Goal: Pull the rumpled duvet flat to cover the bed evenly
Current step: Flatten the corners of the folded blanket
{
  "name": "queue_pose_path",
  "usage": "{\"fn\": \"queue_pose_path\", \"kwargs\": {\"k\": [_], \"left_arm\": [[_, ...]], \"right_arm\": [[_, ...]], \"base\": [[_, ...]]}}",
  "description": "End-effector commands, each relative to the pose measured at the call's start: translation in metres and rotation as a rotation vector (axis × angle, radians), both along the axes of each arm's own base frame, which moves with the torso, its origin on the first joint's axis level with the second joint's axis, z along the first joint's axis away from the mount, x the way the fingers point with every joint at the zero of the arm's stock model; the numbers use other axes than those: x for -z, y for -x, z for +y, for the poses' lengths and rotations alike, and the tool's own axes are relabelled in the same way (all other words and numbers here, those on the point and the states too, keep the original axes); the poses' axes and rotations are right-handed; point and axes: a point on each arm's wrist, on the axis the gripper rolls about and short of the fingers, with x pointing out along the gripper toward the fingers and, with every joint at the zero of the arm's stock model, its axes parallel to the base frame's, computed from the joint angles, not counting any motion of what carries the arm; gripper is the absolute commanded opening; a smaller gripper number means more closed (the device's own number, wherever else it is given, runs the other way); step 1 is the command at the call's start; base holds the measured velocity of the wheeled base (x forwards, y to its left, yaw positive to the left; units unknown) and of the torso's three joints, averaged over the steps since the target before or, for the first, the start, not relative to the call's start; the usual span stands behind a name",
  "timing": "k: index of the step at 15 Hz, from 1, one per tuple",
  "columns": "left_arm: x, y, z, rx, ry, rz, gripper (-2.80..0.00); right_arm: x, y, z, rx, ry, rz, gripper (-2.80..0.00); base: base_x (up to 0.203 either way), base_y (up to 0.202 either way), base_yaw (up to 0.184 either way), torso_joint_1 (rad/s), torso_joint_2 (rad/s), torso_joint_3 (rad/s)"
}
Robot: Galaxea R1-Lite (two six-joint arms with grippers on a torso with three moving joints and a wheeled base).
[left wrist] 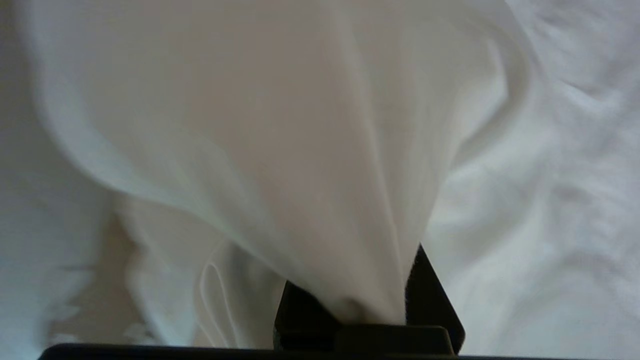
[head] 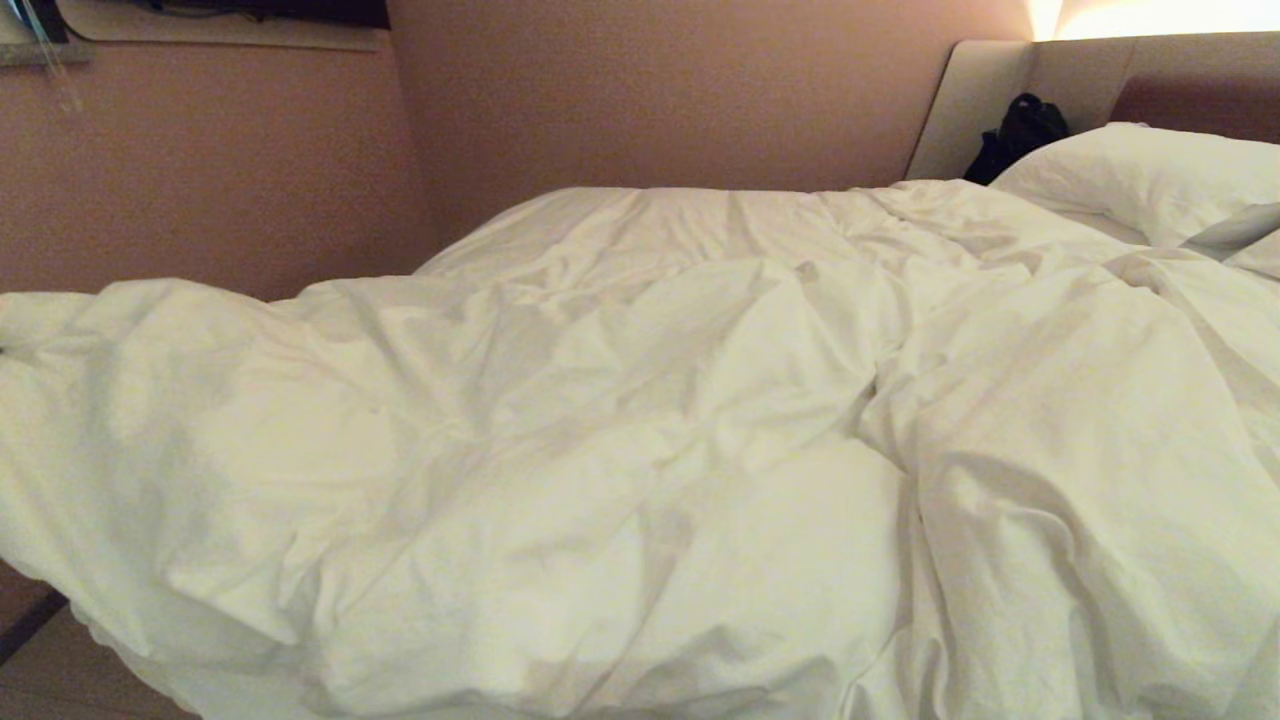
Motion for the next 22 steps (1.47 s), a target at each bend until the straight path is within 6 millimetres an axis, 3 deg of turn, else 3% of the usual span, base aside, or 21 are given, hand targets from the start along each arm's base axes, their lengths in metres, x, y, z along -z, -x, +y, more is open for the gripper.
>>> {"fn": "queue_pose_path", "kwargs": {"k": [1,3,8,9,12,16,22], "left_arm": [[-0.004,0.007,0.006,-0.027,-0.05,0.008,-2.8],[-0.004,0.011,0.012,-0.041,-0.065,0.011,-2.8],[0.018,0.002,0.026,-0.027,-0.057,0.066,-2.8],[0.022,0.0,0.028,-0.026,-0.051,0.074,0.0],[0.03,-0.003,0.031,0.021,-0.107,0.121,0.0],[0.04,0.0,0.035,-0.048,-0.223,0.25,0.0],[0.002,0.032,0.034,-0.059,-0.219,0.099,0.0]], "right_arm": [[0.0,0.0,0.0,-0.001,0.001,0.0,-2.8],[0.0,0.0,0.0,-0.001,0.001,0.0,-2.8],[0.0,0.0,0.0,-0.001,0.001,0.0,-2.8],[0.0,0.0,0.0,-0.001,0.001,0.0,-2.8],[0.0,0.0,0.0,-0.001,0.001,0.0,-2.8],[0.0,0.0,0.0,-0.001,0.001,0.0,-2.8],[0.0,0.0,0.0,-0.001,0.001,0.0,-2.8]], "base": [[0.0,0.0,0.0,0.0,0.0,0.0],[0.0,0.0,0.0,0.0,0.0,0.0],[0.0,0.0,0.0,0.0,0.0,0.0],[0.0,0.0,0.0,0.0,0.0,0.0],[0.0,0.0,0.0,0.0,0.0,0.0],[0.0,0.0,0.0,0.0,0.0,0.0],[0.0,0.0,0.0,0.0,0.0,0.0]]}}
